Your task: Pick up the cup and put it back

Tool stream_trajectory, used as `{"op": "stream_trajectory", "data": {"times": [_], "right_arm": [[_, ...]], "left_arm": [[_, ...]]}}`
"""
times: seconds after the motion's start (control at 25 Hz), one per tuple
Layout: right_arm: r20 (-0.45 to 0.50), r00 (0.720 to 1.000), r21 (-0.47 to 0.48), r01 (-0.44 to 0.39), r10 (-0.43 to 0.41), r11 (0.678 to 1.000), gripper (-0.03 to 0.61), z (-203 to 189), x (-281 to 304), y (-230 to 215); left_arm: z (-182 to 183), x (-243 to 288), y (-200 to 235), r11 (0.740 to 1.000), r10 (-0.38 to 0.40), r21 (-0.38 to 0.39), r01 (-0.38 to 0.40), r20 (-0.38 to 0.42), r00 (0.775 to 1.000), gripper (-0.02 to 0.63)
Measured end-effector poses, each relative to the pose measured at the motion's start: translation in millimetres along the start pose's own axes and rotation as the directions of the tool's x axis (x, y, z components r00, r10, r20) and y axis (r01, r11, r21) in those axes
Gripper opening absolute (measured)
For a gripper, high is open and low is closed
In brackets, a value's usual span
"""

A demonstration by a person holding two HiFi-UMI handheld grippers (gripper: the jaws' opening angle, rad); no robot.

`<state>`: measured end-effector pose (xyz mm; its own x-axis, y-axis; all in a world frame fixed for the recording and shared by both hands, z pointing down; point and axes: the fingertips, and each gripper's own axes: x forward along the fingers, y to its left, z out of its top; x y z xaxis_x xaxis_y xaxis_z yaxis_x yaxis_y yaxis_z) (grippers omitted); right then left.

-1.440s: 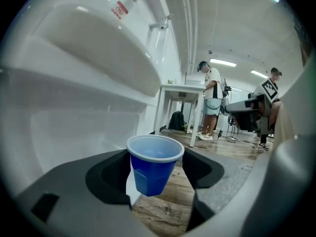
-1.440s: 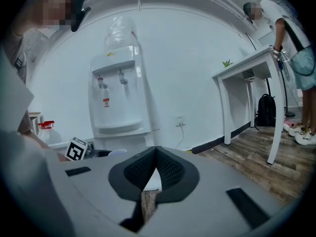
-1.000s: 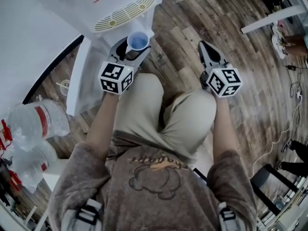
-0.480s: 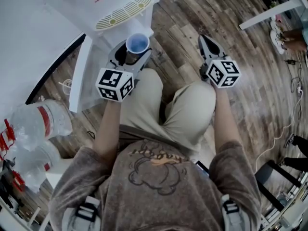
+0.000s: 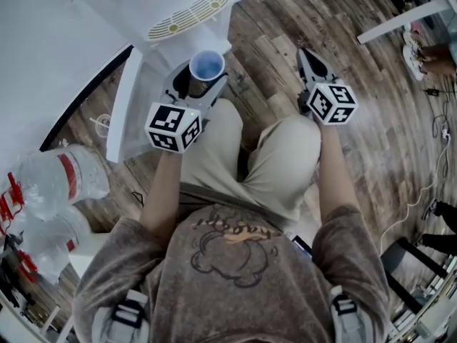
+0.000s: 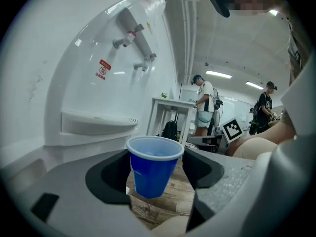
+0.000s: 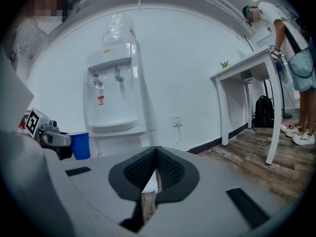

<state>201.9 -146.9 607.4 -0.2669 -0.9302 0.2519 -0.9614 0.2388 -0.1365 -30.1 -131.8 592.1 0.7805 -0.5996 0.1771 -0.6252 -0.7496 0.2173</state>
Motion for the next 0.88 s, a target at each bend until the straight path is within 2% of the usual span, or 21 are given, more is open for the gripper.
{"op": "stream_trajectory", "data": {"times": [0.48, 0.88], "right_arm": [[0.003, 1.000, 0.010, -0.003, 0.003, 1.000, 0.002, 0, -1, 6], [0.011, 1.000, 0.015, 0.001, -0.001, 1.000, 0.002, 3, -5, 4]], "left_arm": [[-2, 1, -1, 1.000, -0.018, -0.003, 0.018, 0.005, 1.000, 0.327], [-13, 6, 13, 0.999, 0.013, -0.039, -0.013, 0.013, 1.000, 0.327]]}}
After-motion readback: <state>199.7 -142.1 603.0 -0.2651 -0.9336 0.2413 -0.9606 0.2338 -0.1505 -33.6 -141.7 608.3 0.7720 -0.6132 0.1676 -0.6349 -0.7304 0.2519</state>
